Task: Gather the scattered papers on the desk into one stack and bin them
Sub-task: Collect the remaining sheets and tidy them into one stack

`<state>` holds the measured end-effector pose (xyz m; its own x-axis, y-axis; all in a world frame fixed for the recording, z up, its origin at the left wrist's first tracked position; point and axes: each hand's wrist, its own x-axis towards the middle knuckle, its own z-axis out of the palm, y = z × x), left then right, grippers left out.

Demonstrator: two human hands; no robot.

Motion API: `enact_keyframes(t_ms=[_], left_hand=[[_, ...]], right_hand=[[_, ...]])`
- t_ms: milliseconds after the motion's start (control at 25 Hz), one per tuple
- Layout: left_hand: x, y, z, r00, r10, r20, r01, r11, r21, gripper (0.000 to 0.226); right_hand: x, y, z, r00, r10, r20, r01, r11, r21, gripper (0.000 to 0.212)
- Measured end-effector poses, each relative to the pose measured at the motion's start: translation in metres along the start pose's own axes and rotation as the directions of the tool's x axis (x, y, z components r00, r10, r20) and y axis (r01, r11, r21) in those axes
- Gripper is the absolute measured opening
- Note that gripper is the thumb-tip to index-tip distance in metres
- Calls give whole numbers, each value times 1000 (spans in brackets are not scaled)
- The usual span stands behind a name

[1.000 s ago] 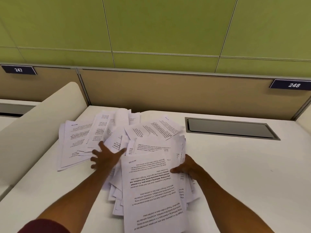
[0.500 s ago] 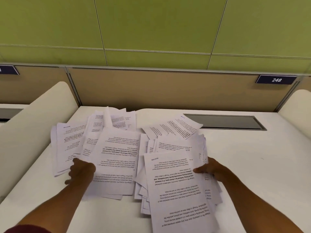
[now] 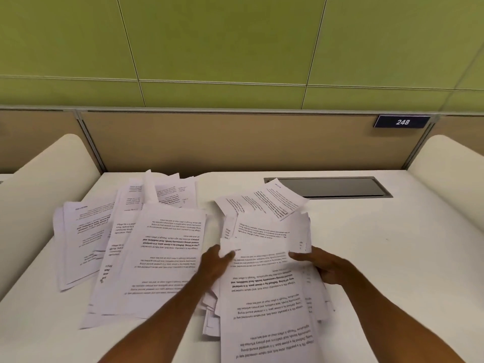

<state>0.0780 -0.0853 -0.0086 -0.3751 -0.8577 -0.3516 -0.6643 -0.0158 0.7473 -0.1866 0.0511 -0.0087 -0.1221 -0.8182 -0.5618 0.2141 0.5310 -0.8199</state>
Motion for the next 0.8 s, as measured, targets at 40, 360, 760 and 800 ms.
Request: enact_keyframes(t_ms=[40,360,760,800], left_hand=[[-1,5,11,1000,4,-27,-3,1000,21,52],[13,10,21,992,-128,17,129,983,-134,82],[22,75,-21,993,116,-35,-113,776,-620,67],[24,90,-27,982,139,-130,-190,783,-592,61]], right_hand=[[1,-2,-4,1000,29,-10,-29,1000,5,49],[9,-5,-26,997,-70,11,71,996,-56,55],[9,-85,-44,856,-516,28,516,852,-94,42],[9,-99,-44,827,-562,7,560,823,-91,41]])
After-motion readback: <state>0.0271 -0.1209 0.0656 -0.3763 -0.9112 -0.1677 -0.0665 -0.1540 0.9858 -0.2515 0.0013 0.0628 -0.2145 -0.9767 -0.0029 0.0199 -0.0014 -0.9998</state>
